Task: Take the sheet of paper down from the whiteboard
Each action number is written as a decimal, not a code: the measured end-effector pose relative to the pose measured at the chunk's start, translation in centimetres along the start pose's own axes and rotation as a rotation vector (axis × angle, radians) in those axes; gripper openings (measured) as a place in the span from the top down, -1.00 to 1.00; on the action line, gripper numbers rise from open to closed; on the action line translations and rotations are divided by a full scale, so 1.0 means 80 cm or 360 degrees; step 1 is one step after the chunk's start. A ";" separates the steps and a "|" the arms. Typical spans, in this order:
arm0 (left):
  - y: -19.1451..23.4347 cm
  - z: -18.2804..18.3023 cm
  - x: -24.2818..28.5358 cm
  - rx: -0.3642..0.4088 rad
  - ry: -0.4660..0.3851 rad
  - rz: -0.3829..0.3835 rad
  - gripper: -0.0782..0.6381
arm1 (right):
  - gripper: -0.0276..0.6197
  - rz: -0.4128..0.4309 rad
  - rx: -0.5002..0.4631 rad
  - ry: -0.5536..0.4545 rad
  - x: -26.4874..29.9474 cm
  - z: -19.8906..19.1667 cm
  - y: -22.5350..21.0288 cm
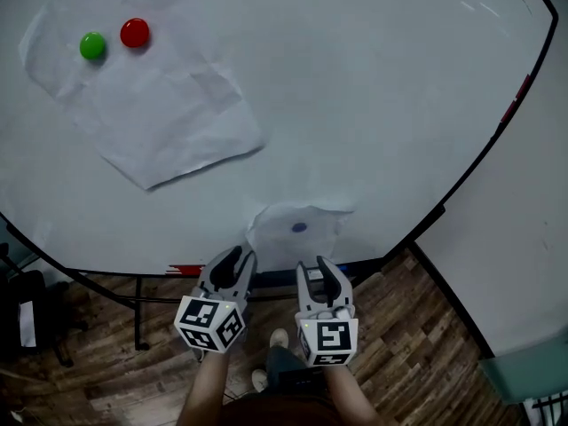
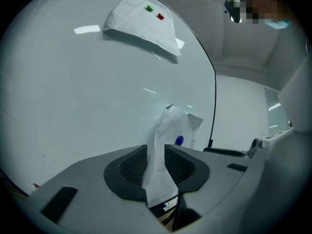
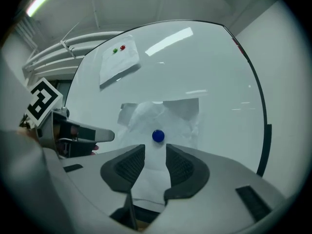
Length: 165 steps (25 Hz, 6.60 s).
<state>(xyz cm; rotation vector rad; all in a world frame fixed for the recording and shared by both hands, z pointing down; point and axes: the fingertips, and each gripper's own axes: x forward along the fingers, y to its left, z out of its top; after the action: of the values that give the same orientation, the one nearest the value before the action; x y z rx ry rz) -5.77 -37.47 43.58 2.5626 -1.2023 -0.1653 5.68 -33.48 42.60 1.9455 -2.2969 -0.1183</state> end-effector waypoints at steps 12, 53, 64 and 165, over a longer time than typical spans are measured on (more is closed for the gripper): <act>0.000 0.005 0.025 0.0004 -0.0039 -0.0042 0.49 | 0.44 -0.0036 -0.0095 -0.0119 0.049 0.028 0.001; 0.016 0.001 0.048 -0.0053 -0.0005 -0.0042 0.71 | 0.50 -0.0155 -0.0249 -0.0100 0.086 0.024 -0.005; 0.017 0.002 0.049 -0.0175 -0.0018 -0.0059 0.71 | 0.50 -0.0076 -0.0266 -0.0074 0.075 0.018 0.003; 0.093 0.061 -0.051 -0.0445 -0.0368 0.0220 0.71 | 0.50 -0.0064 -0.0161 -0.0033 0.043 0.006 -0.027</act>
<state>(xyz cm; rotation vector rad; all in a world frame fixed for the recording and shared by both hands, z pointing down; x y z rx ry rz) -14.98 -39.89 41.23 2.2563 -1.3265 -0.5689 7.17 -37.23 41.96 1.9499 -2.2187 -0.2547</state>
